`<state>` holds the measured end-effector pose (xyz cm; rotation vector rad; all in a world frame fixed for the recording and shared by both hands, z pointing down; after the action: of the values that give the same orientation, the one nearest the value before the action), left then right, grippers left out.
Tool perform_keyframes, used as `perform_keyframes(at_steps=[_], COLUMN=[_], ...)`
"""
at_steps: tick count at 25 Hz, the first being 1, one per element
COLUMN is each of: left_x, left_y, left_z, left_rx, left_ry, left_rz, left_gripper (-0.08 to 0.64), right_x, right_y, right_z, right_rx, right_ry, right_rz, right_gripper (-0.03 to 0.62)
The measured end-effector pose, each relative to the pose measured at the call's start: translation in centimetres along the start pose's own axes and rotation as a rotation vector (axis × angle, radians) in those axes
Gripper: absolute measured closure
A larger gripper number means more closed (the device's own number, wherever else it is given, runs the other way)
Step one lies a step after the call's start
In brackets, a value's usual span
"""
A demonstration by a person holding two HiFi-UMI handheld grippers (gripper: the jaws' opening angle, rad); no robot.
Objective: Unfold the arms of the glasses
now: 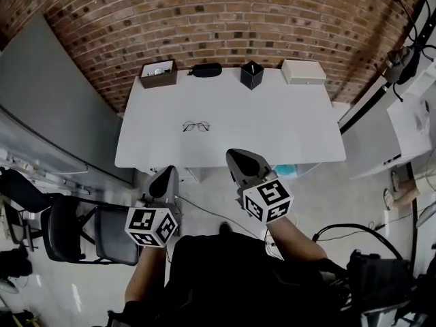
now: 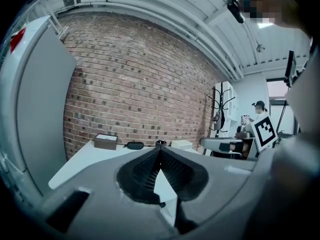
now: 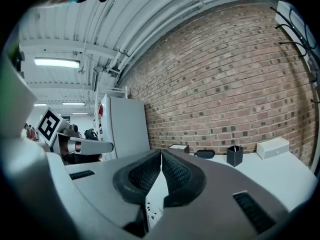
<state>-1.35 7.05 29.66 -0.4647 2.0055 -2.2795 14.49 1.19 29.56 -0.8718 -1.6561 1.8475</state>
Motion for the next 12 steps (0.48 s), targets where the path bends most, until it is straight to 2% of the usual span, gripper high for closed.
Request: perform_keyframes(at_steps=[12], left_x=[3.2], left_y=[-1.5], left_z=[4.3], left_rx=[0.033], left_ry=[-0.025], left_rz=[-0.017], left_gripper=[0.554], right_x=[-2.5], right_y=[-1.5], right_z=[4.0], right_rx=[0.043], right_ry=[-0.025], right_rz=[-0.009], right_gripper=[0.581])
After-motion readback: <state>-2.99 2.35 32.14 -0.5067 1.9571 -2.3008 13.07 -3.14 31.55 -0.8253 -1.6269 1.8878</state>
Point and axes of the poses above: the fingertips, and each gripper's own axes: z forward along the fingers, x to its left, y out of its top, the point moved 2 cm from there along -z, backward along the fingers, and after that the axes turned 5 degrees about -x, right-handed, at the moved point
